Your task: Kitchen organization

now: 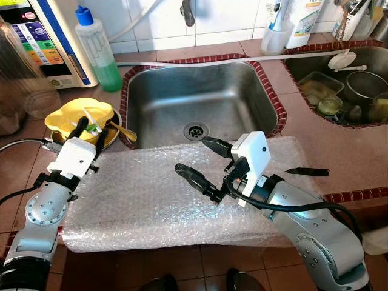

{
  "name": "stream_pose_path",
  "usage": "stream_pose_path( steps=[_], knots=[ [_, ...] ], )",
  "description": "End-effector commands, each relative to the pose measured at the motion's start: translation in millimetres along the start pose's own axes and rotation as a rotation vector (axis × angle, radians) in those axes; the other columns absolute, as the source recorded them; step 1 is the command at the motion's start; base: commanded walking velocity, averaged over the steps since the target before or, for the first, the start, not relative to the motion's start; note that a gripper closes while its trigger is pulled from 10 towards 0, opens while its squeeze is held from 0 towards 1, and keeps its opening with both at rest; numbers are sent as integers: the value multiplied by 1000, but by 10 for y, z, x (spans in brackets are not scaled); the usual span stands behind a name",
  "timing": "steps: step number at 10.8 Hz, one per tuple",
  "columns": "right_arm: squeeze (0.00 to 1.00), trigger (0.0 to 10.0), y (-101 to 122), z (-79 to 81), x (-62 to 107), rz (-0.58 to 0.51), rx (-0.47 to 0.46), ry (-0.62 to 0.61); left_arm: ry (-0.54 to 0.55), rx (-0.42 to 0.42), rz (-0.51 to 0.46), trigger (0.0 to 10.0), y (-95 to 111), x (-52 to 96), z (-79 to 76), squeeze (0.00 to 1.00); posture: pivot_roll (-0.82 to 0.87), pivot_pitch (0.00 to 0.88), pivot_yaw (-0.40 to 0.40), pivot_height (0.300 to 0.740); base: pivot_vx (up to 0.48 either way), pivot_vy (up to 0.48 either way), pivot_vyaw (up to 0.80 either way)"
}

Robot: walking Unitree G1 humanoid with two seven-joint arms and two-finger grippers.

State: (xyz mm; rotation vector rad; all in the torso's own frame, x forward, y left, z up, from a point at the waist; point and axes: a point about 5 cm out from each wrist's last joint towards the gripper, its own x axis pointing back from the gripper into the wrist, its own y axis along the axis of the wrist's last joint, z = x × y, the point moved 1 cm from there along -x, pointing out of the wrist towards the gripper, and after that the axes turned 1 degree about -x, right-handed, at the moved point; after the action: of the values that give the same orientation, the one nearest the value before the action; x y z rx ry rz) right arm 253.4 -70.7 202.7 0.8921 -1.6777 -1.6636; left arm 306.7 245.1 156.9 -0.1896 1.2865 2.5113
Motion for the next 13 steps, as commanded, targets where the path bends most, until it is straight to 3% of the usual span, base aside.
stream_pose_path(
  steps=[1,6,11,13],
  knots=[
    [0,10000,26,63,9,-6,5,19,4,5,3,0,-12,9,4,0,-229,221,73,740,0,0,0],
    [0,10000,13,77,4,-1,-6,31,13,9,-6,0,0,11,21,0,-229,227,71,740,0,0,0],
    [0,10000,18,51,-7,-2,4,27,55,46,-91,0,241,2,68,0,-221,227,67,740,0,0,0],
    [0,10000,5,41,-17,-3,8,17,68,24,-73,0,215,22,109,0,-213,227,67,740,0,0,0]
  ],
)
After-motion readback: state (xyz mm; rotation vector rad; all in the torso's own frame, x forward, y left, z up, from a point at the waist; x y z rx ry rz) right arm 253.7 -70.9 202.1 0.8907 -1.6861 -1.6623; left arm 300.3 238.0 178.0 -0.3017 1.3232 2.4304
